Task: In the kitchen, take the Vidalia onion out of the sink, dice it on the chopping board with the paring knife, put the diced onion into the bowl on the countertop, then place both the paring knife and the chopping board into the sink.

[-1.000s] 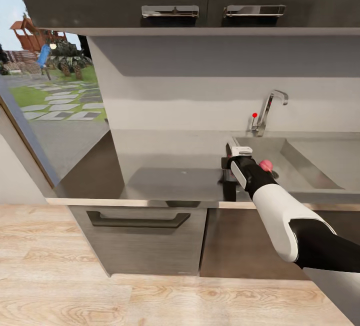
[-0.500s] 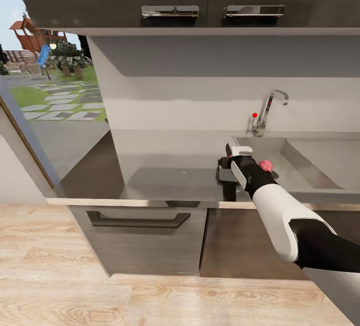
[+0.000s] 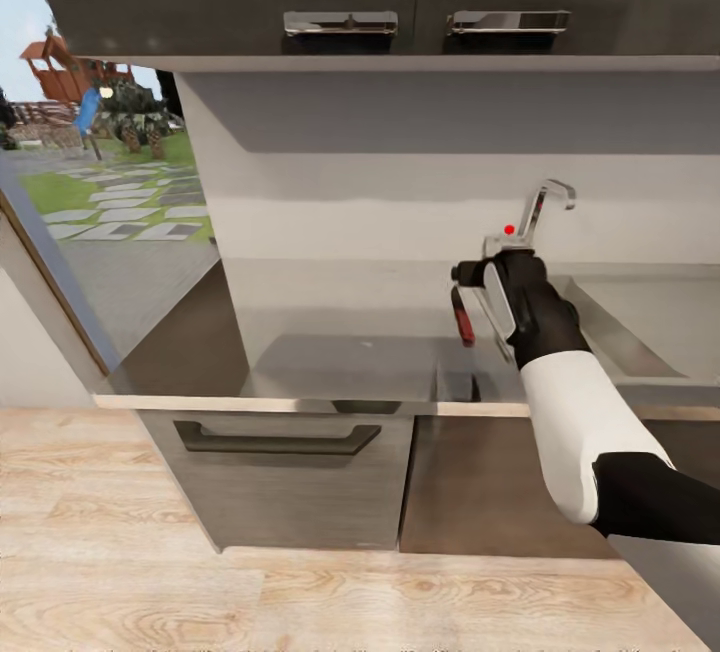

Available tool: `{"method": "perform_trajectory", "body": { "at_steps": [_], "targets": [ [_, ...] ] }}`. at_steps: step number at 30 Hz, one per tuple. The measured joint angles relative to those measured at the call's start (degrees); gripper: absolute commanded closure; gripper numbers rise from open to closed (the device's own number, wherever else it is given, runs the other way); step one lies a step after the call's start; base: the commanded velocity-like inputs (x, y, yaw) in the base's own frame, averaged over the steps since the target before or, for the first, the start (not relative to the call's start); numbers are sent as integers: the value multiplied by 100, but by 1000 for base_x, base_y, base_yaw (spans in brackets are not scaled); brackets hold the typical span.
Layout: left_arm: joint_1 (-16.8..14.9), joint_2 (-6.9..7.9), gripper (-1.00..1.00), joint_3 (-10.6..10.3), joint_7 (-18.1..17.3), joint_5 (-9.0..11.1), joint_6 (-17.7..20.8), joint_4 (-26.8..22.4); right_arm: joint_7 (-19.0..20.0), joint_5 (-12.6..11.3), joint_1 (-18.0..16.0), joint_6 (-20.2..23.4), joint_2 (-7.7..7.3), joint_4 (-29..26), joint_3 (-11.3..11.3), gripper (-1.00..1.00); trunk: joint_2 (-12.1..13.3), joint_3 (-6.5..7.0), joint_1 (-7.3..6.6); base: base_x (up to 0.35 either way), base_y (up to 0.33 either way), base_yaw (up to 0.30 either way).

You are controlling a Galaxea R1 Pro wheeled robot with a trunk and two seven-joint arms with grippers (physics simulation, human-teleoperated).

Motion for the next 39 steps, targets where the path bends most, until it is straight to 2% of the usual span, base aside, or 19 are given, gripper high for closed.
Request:
{"method": "perform_trajectory", "body": {
  "at_steps": [18,39],
  "targets": [
    [0,0,-100,0,0,9,3,0,-43,-14,0,70,13,-123,31,-100,0,0,3,-317,0,0],
    [0,-1,-100,0,0,8,1,-1,-20,-13,1,62,-5,-16,31,-100,1,0,2,-334,0,0]
  ]
}}
